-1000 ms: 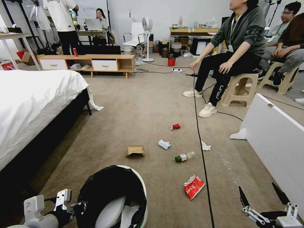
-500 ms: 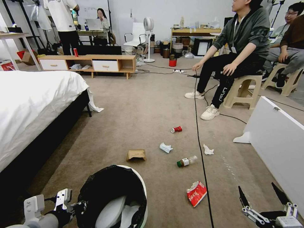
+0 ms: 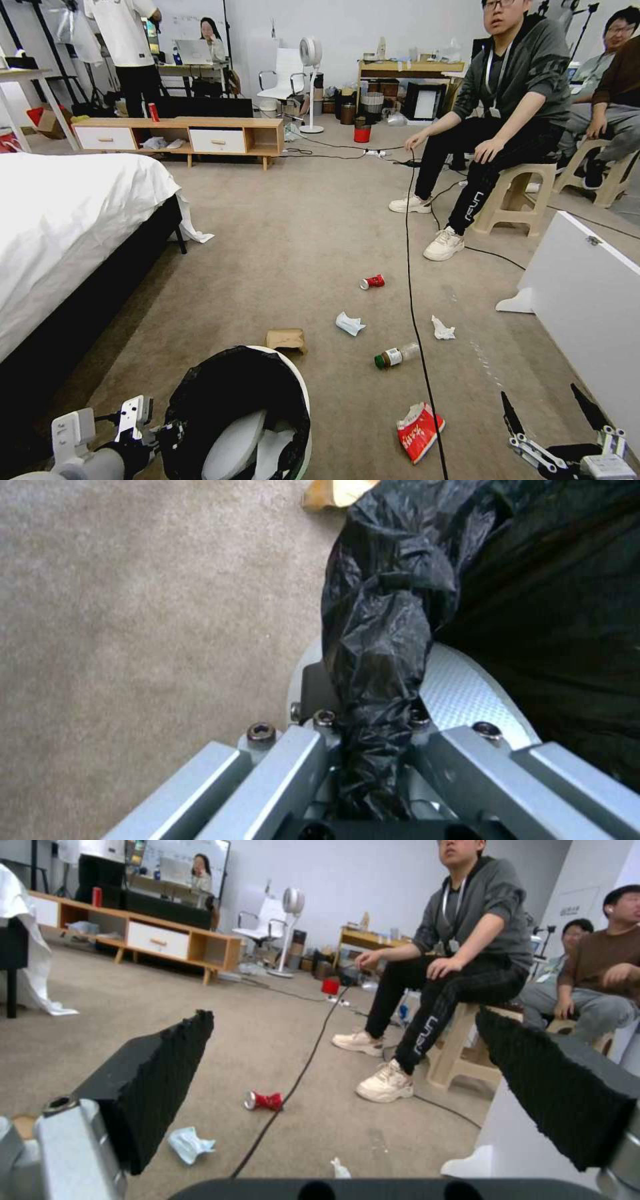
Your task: Pick up the trash bin and place the garbage on the floor into it.
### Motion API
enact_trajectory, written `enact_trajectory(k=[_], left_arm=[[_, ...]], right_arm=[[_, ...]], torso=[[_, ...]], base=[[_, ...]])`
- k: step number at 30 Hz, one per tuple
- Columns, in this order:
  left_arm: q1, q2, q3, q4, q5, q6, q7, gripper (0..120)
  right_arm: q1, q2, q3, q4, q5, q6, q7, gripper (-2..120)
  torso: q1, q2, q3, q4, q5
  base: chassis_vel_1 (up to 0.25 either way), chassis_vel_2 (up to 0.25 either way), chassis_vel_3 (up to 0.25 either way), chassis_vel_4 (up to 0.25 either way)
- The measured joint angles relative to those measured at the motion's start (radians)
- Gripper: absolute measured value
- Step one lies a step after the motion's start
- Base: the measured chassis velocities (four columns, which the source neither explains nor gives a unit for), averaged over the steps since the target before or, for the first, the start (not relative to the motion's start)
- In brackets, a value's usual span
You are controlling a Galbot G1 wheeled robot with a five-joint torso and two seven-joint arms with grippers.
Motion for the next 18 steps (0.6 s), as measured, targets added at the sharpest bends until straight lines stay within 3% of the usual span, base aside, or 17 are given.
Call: enact_trajectory(k=[18], left_arm=[[-0.002,0.0,0.001,0.001,0.002,0.0,0.001,1]], right_arm=[[0.002,-0.001,0.001,0.002,0.004,0.0,-0.002,100]], torso=[[0.0,0.0,0.0,-0.0001,0.0002]], base=[[-0.133,0.131,0.127,-0.122]])
